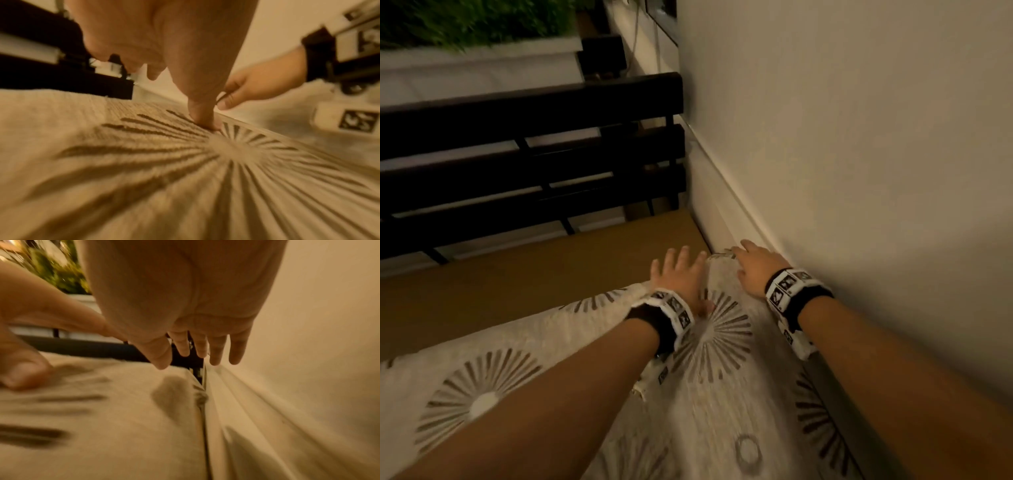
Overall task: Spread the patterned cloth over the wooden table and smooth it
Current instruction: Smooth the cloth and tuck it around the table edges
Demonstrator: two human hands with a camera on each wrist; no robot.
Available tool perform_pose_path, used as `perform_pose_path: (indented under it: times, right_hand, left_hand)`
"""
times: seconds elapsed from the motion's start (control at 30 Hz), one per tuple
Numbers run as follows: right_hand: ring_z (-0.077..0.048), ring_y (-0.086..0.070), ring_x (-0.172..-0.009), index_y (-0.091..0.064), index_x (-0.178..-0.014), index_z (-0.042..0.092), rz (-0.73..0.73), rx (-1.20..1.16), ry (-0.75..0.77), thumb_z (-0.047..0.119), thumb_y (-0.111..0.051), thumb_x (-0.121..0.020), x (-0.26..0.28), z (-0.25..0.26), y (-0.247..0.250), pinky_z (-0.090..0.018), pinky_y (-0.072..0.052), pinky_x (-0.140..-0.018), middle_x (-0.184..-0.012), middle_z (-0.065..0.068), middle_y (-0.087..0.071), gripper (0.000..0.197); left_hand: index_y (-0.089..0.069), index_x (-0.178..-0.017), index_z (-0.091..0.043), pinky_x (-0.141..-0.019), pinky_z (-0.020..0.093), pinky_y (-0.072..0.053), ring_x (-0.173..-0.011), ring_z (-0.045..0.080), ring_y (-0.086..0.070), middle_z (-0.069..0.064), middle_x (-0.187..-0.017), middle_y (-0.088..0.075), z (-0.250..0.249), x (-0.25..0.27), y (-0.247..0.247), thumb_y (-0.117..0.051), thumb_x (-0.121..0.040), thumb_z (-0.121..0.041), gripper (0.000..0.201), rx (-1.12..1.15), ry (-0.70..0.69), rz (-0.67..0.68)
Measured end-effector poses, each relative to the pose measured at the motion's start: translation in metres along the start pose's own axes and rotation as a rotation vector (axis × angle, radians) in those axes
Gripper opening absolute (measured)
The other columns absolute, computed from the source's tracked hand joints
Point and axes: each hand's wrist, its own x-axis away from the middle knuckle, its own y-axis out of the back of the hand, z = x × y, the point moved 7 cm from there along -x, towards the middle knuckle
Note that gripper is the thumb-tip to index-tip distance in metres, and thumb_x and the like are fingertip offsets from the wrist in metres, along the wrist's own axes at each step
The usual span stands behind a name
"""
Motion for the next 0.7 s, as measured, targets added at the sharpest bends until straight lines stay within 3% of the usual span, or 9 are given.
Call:
perform_pose_path:
  times: [0.1,0.2,0.3,0.4,0.5,0.6,0.7]
  right_hand:
    - [-0.029,-0.033,-0.139,-0.036,-0.145,0.015,0.014,-0.047,0.055,0.026,-0.04,-0.096,0.043,0.044,-0.002,-0.042,-0.031,-0.112,-0.157,-0.009,-0.025,0.051]
    - [-0.027,-0.039,-0.135,-0.049,-0.136,0.015,0.044,-0.075,0.11,0.029,-0.041,-0.096,0.102,0.098,-0.027,-0.037,-0.032,-0.112,-0.149,-0.008,-0.039,0.044]
    - [-0.023,-0.04,-0.133,-0.051,-0.134,0.019,0.066,-0.116,0.162,0.031,-0.041,-0.094,0.168,0.169,-0.062,-0.033,-0.034,-0.109,-0.147,-0.005,-0.042,0.043]
    - [-0.023,-0.033,-0.14,-0.048,-0.136,0.019,0.162,-0.165,0.209,0.032,-0.041,-0.094,0.23,0.254,-0.102,-0.034,-0.031,-0.111,-0.15,-0.005,-0.037,0.045]
    - [-0.022,-0.021,-0.146,-0.038,-0.144,0.02,0.169,-0.201,0.26,0.035,-0.039,-0.097,0.282,0.338,-0.136,-0.038,-0.022,-0.117,-0.158,-0.005,-0.025,0.049]
    - [-0.022,-0.011,-0.148,-0.028,-0.149,0.025,0.114,-0.191,0.315,0.038,-0.035,-0.098,0.323,0.408,-0.164,-0.039,-0.015,-0.12,-0.161,-0.004,-0.012,0.053]
    - [-0.023,-0.003,-0.149,-0.019,-0.151,0.027,0.164,-0.145,0.331,0.04,-0.029,-0.099,0.363,0.447,-0.197,-0.042,-0.009,-0.121,-0.162,-0.004,-0.003,0.055]
  left_hand:
    - [-0.007,-0.15,-0.032,-0.117,0.048,-0.003,-0.148,0.028,0.002,0.004,-0.162,0.0,0.015,0.066,-0.004,-0.038,-0.085,-0.071,0.082,0.099,-0.056,-0.161]
    - [-0.012,-0.15,-0.033,-0.118,0.049,-0.01,-0.147,0.03,-0.003,0.004,-0.161,-0.006,0.08,0.152,-0.033,-0.026,-0.087,-0.069,0.074,0.111,0.059,-0.124]
    - [-0.013,-0.149,-0.033,-0.117,0.05,-0.015,-0.146,0.034,-0.008,0.006,-0.16,-0.01,0.155,0.257,-0.071,-0.022,-0.077,-0.071,0.082,0.119,0.21,-0.077]
    - [-0.018,-0.147,-0.03,-0.115,0.051,-0.018,-0.143,0.037,-0.014,0.01,-0.158,-0.014,0.21,0.352,-0.114,-0.033,-0.081,-0.066,0.077,0.154,0.287,0.004]
    - [-0.017,-0.147,-0.03,-0.114,0.051,-0.017,-0.142,0.039,-0.014,0.011,-0.158,-0.015,0.242,0.428,-0.15,-0.031,-0.084,-0.064,0.073,0.132,0.302,0.003]
    - [-0.009,-0.151,-0.031,-0.116,0.053,-0.01,-0.145,0.04,-0.004,0.011,-0.161,-0.005,0.253,0.488,-0.177,-0.027,-0.091,-0.061,0.069,0.169,0.304,-0.008]
    - [0.0,-0.151,-0.034,-0.116,0.054,-0.001,-0.146,0.039,0.005,0.01,-0.161,0.003,0.247,0.537,-0.205,-0.019,-0.093,-0.061,0.066,0.168,0.308,0.003]
